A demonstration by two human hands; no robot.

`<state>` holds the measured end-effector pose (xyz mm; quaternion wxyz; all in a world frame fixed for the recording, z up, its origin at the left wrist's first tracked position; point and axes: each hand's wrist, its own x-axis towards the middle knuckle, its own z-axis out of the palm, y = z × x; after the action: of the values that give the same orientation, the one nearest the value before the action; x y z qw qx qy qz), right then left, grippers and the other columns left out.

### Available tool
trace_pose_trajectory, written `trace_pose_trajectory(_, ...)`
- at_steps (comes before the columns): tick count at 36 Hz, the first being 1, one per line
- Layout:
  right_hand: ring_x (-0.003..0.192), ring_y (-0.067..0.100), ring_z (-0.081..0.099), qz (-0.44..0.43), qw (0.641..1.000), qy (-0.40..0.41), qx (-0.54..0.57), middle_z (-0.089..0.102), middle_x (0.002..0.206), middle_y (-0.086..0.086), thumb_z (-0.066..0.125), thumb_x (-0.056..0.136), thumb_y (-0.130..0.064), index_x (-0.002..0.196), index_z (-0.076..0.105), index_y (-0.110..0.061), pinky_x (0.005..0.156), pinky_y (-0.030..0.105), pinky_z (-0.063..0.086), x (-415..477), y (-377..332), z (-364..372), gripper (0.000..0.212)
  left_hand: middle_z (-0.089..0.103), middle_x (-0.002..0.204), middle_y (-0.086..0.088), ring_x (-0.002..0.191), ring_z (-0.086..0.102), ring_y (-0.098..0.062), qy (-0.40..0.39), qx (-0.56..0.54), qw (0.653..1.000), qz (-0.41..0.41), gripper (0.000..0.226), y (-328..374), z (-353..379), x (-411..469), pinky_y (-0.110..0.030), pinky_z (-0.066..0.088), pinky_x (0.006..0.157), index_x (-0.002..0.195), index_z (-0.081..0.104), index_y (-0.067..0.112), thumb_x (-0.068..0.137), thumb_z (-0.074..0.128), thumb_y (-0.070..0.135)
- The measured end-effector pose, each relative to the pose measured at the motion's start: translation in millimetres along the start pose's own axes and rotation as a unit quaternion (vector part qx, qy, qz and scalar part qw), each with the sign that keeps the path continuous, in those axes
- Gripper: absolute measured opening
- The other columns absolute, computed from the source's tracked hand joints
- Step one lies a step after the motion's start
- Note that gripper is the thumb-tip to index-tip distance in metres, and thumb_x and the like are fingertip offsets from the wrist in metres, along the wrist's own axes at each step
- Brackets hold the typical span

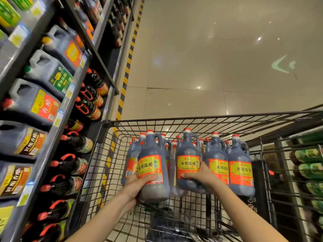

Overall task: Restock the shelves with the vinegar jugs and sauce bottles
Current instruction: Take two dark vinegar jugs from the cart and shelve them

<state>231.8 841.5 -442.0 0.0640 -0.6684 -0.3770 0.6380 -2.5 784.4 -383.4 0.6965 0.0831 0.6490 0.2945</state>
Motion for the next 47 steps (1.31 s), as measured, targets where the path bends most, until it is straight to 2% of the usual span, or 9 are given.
trace_pose_trajectory(4,0.094,0.014,0.065,0.001,0.999,-0.024,0.031,0.068,0.103,0.004,0.086,0.063,-0.012,0.111,0.055,-0.016,0.073,0.024,0.053,3.8,-1.5,1.7,0.057,0.07,0.102,-0.016,0.088,0.068,-0.032,-0.015,0.014,1.0,-0.009,0.126,-0.1,0.7,-3.6,-0.039,0.055,0.068,0.119,0.055,0.01,0.003,0.093,0.039)
trace_pose_trajectory(12,0.086,0.023,0.066,0.053,0.992,0.034,0.111,0.069,0.095,0.01,0.089,0.058,-0.012,0.096,0.058,-0.013,0.069,0.034,0.055,5.2,-4.4,13.3,0.048,0.069,0.104,-0.015,0.091,0.068,-0.032,-0.011,-0.015,1.0,-0.015,0.122,-4.5,1.9,-11.8,-0.043,0.056,0.071,0.114,0.054,0.017,0.001,0.093,0.04)
trace_pose_trajectory(20,0.088,0.028,0.067,0.064,0.986,0.048,0.145,0.068,0.099,0.014,0.09,0.053,-0.009,0.108,0.055,-0.008,0.07,0.038,0.056,-3.5,-4.4,14.0,0.065,0.068,0.092,-0.011,0.085,0.066,-0.028,0.02,-0.036,0.999,0.017,0.041,-1.6,15.0,-31.0,-0.036,0.052,0.067,0.099,0.055,0.019,0.066,0.078,0.012)
trace_pose_trajectory(25,0.091,0.028,0.067,0.04,0.983,0.037,0.173,0.068,0.099,0.012,0.089,0.056,-0.009,0.105,0.056,-0.013,0.078,0.045,0.057,-16.2,-2.3,13.2,0.06,0.073,0.093,-0.011,0.085,0.07,-0.027,0.048,-0.002,0.998,0.036,0.076,0.7,17.4,-39.2,-0.035,0.055,0.067,0.11,0.059,0.014,0.041,0.09,0.018)
trace_pose_trajectory(29,0.09,0.029,0.067,0.001,0.98,0.036,0.193,0.069,0.097,0.012,0.086,0.059,-0.005,0.102,0.057,-0.013,0.082,0.046,0.056,-36.5,-7.9,8.8,0.053,0.073,0.095,-0.01,0.084,0.07,-0.026,0.071,0.019,0.995,0.064,0.077,0.8,17.9,-48.3,-0.033,0.053,0.064,0.114,0.057,0.014,0.045,0.089,0.02)
trace_pose_trajectory(33,0.085,0.026,0.069,-0.048,0.985,0.02,0.166,0.071,0.094,0.01,0.086,0.059,-0.004,0.108,0.059,-0.009,0.071,0.038,0.059,-63.9,-20.5,-3.7,0.056,0.071,0.089,-0.005,0.078,0.068,-0.021,0.096,0.029,0.989,0.109,0.046,0.4,19.8,-65.8,-0.029,0.05,0.06,0.101,0.058,0.017,0.064,0.082,0.006)
trace_pose_trajectory(38,0.088,0.028,0.071,-0.122,0.986,0.0,0.112,0.074,0.093,0.009,0.094,0.042,-0.013,0.1,0.063,-0.014,0.083,0.048,0.057,-96.2,-37.9,-14.0,0.066,0.071,0.095,-0.006,0.082,0.069,-0.02,0.116,0.029,0.98,0.161,0.056,0.5,19.4,-96.8,-0.027,0.05,0.061,0.11,0.057,0.013,0.062,0.083,0.004)
trace_pose_trajectory(43,0.086,0.023,0.071,-0.195,0.978,-0.031,0.07,0.074,0.093,0.006,0.094,0.042,-0.017,0.103,0.062,-0.014,0.079,0.041,0.058,-138.0,-65.1,-12.8,0.069,0.07,0.083,-0.001,0.065,0.066,-0.005,0.157,0.022,0.957,0.241,0.046,0.7,19.1,-141.2,-0.016,0.049,0.052,0.099,0.059,0.014,0.064,0.081,-0.005)
trace_pose_trajectory(47,0.081,0.018,0.072,-0.255,0.965,-0.051,0.037,0.075,0.087,0.001,0.094,0.036,-0.027,0.101,0.064,-0.014,0.076,0.037,0.059,-170.4,-88.9,-3.2,0.073,0.071,0.086,-0.003,0.072,0.068,-0.013,0.197,0.006,0.934,0.297,0.051,-1.2,9.5,-178.4,-0.021,0.052,0.058,0.102,0.059,0.012,0.06,0.083,-0.006)
